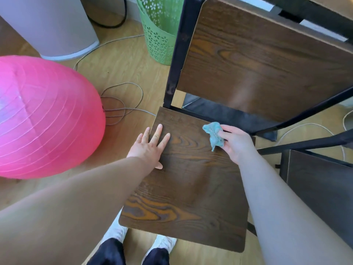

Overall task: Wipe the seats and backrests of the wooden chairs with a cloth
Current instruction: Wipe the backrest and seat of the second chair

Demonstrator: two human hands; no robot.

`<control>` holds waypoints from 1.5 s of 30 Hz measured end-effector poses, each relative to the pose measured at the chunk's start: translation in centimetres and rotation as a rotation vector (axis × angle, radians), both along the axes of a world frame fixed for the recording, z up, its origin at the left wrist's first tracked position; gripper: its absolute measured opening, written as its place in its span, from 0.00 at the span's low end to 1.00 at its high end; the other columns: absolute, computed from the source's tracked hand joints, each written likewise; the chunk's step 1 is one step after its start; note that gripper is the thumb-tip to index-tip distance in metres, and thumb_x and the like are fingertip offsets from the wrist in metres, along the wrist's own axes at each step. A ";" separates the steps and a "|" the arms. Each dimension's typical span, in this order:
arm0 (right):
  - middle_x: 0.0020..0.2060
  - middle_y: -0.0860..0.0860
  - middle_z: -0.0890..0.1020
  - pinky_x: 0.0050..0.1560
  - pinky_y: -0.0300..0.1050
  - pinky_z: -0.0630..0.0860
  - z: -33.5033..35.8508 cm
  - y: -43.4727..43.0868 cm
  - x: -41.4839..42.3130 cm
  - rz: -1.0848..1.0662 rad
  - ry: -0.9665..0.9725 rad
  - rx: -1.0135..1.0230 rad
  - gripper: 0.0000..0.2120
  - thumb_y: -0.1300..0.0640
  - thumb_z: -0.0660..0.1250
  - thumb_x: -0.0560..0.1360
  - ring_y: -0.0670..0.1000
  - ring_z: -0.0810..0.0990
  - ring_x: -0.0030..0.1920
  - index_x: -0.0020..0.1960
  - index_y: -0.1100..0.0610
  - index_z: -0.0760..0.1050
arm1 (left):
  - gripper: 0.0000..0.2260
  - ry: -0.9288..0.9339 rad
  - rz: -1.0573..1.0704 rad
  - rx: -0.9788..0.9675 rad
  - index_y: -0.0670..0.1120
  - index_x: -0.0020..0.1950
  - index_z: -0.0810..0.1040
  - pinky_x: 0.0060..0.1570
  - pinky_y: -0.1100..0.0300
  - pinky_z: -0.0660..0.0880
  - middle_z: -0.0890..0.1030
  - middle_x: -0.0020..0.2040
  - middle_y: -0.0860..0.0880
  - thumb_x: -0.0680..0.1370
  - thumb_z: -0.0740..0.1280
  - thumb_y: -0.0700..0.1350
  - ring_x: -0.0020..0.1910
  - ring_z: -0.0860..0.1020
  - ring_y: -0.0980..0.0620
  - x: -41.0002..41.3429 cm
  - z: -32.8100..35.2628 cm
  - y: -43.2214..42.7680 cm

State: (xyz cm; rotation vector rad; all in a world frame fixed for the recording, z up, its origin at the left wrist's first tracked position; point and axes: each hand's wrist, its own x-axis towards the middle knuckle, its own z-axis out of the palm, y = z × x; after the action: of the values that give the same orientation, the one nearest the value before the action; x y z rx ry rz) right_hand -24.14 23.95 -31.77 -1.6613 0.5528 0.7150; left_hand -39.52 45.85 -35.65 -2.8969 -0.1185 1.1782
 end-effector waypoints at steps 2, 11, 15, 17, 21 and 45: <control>0.53 0.50 0.84 0.56 0.48 0.80 -0.1 0.0 -0.8 0.147 -0.166 -0.366 0.11 0.62 0.71 0.74 0.49 0.83 0.49 0.56 0.54 0.83 | 0.48 -0.002 0.000 0.001 0.53 0.76 0.25 0.78 0.45 0.47 0.24 0.76 0.44 0.78 0.62 0.65 0.79 0.38 0.37 0.0 0.0 0.0; 0.56 0.53 0.75 0.52 0.46 0.78 -1.6 1.3 -4.3 0.607 -0.531 -0.937 0.17 0.49 0.66 0.79 0.52 0.78 0.52 0.64 0.55 0.78 | 0.47 -0.056 0.009 -0.057 0.53 0.77 0.28 0.78 0.46 0.46 0.27 0.77 0.45 0.78 0.61 0.66 0.79 0.37 0.39 -0.6 0.3 0.1; 0.57 0.53 0.72 0.52 0.43 0.78 -2.0 2.1 -5.1 0.637 -0.503 -1.011 0.19 0.51 0.69 0.77 0.52 0.79 0.52 0.65 0.56 0.74 | 0.43 -0.137 0.100 -0.148 0.51 0.79 0.31 0.78 0.49 0.46 0.32 0.79 0.46 0.79 0.58 0.65 0.80 0.38 0.43 -1.9 0.2 1.0; 0.57 0.54 0.73 0.51 0.42 0.78 -2.1 2.8 -5.0 0.565 -0.496 -1.024 0.17 0.54 0.67 0.79 0.52 0.79 0.52 0.65 0.58 0.74 | 0.40 -0.197 0.163 -0.180 0.50 0.80 0.35 0.78 0.50 0.46 0.35 0.80 0.46 0.81 0.56 0.64 0.80 0.39 0.45 -2.7 0.1 1.8; 0.56 0.54 0.73 0.48 0.45 0.80 -2.4 5.4 -4.7 0.479 -0.455 -1.012 0.14 0.58 0.65 0.79 0.54 0.79 0.49 0.64 0.60 0.76 | 0.34 -0.269 0.208 -0.176 0.48 0.81 0.41 0.78 0.51 0.46 0.39 0.82 0.46 0.83 0.52 0.62 0.80 0.40 0.48 -4.3 -0.3 3.9; 0.47 0.45 0.73 0.42 0.40 0.72 -5.4 14.5 -12.0 0.873 -0.754 -0.483 0.10 0.59 0.65 0.77 0.44 0.73 0.42 0.57 0.54 0.78 | 0.32 -0.214 0.249 -0.100 0.49 0.81 0.40 0.78 0.49 0.44 0.38 0.81 0.46 0.84 0.48 0.61 0.80 0.38 0.47 -5.6 -1.0 8.8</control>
State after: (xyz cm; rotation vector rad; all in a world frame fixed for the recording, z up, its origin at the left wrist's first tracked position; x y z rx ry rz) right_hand -36.12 38.41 -37.19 -2.4628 -0.6352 0.4920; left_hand -45.15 54.65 -36.61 -3.1624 -0.4478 0.9178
